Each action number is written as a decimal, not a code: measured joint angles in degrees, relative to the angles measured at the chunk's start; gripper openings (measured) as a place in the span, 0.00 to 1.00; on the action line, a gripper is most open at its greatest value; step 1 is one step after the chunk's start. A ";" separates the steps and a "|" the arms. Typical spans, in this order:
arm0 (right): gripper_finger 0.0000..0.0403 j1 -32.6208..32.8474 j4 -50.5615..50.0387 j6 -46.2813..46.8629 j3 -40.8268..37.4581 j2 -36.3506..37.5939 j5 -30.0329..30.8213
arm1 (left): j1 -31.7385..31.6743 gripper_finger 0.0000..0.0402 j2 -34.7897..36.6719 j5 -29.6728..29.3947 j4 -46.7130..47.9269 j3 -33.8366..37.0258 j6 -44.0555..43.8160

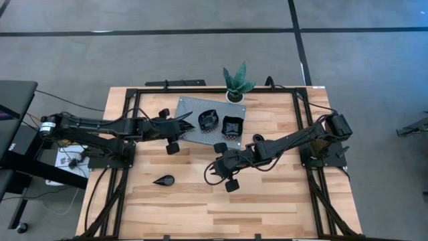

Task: Pick & Place Mini shaped plates
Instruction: Stack the drop shaped plate on top of the drop shaped plates on the shelf

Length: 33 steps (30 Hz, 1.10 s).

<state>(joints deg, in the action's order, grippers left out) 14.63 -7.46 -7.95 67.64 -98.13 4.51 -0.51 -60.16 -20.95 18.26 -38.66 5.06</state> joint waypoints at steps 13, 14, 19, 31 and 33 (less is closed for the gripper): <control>0.16 -0.04 -0.01 -0.04 0.00 -0.02 0.00 | -0.02 0.22 0.00 -1.72 -0.40 0.21 1.96; 0.16 -0.08 -0.01 -0.06 0.00 -0.02 0.00 | -0.02 0.19 0.00 -1.73 -0.40 0.21 2.03; 0.16 -0.08 -0.01 -0.04 0.00 -0.02 0.00 | -0.02 0.03 0.00 -1.74 -0.39 0.21 2.15; 0.16 -0.08 0.01 -0.08 0.00 -0.02 0.00 | 1.36 0.02 0.00 -1.74 -2.96 0.21 2.16; 0.16 -0.10 0.02 -0.08 0.00 -0.02 0.00 | 1.70 0.02 0.00 -1.71 -4.30 0.21 2.19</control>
<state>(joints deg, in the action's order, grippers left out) 14.52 -7.44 -8.03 67.64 -98.15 4.51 1.19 -60.16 -22.66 13.96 -38.46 7.25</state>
